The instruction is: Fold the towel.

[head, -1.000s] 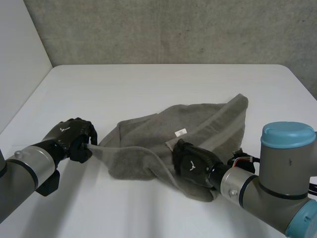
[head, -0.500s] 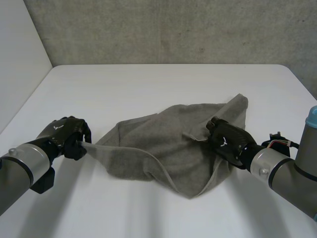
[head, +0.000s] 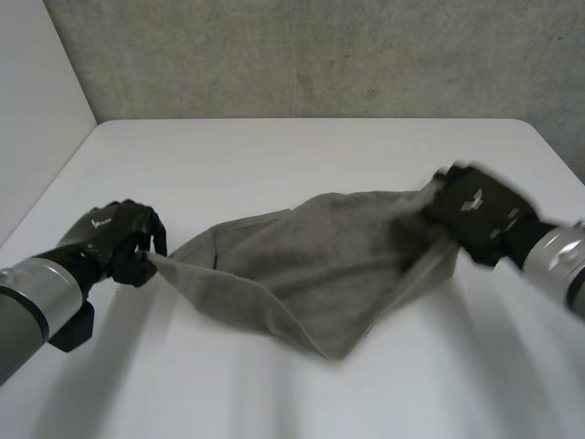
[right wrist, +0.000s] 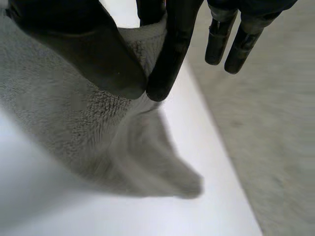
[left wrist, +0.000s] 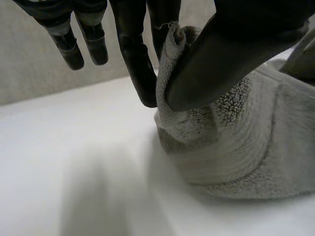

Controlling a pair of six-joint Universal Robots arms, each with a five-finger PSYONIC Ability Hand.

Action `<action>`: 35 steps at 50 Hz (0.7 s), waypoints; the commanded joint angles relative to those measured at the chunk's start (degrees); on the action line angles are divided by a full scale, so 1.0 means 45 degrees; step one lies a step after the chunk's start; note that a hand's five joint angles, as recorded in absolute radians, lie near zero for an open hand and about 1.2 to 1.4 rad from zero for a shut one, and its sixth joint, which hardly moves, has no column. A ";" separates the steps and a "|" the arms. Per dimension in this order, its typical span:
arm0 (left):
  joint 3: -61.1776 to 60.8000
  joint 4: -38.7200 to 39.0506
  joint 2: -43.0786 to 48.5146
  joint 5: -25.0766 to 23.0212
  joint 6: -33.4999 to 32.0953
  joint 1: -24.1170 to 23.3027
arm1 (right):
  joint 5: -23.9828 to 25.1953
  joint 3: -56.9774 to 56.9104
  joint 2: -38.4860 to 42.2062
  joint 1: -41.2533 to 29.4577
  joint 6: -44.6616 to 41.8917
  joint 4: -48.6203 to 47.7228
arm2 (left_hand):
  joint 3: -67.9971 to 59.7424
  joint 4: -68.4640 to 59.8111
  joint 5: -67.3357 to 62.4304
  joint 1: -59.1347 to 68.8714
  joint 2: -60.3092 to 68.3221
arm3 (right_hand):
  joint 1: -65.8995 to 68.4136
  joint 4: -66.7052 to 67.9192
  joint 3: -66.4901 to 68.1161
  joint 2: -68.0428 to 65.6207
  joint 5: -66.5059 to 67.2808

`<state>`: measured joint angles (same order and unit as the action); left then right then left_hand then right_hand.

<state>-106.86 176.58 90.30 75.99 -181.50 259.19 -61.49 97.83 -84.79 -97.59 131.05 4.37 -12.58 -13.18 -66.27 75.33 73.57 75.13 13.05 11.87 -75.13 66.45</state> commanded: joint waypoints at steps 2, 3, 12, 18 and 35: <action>0.0756 -0.0021 -0.0029 -0.0069 -0.0019 0.0311 | -0.0242 -0.1484 -0.0419 0.0828 0.2462 0.0647 | 0.0572 0.0708 -0.0828 0.1037 0.1429 | 0.1082 -0.0678 -0.0416 -0.1083 0.0790; 0.0757 -0.0021 -0.0027 -0.0069 -0.0019 0.0312 | -0.0243 -0.1486 -0.0417 0.0828 0.2460 0.0651 | 0.0572 0.0708 -0.0828 0.1037 0.1429 | 0.1082 -0.0678 -0.0416 -0.1083 0.0790; 0.1907 0.0037 0.2506 0.0028 -0.0506 0.0390 | -0.1862 -0.2051 0.2313 0.0225 -0.0642 0.1472 | 0.0572 0.0708 -0.0828 0.1037 0.1429 | 0.1082 -0.0678 -0.0416 -0.1083 0.0790; 0.3895 0.0135 0.5005 0.0067 -0.0820 0.0273 | -0.1903 -0.3240 0.3838 -0.0616 -0.0705 -0.0318 | 0.0572 0.0708 -0.0828 0.1037 0.1429 | 0.1082 -0.0678 -0.0416 -0.1083 0.0790; 1.0152 0.4491 0.3254 0.1278 0.0743 -0.0215 | -0.4033 -0.8597 0.2651 -0.1771 0.4257 -0.6754 | 0.0572 0.0708 -0.0828 0.1037 0.1429 | 0.1082 -0.0678 -0.0416 -0.1083 0.0790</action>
<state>-62.05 186.24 116.69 80.64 -181.37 258.17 -78.73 61.17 -67.94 -106.64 141.40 -24.21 -12.58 -13.18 -66.27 75.89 73.57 75.57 13.05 11.87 -75.69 66.54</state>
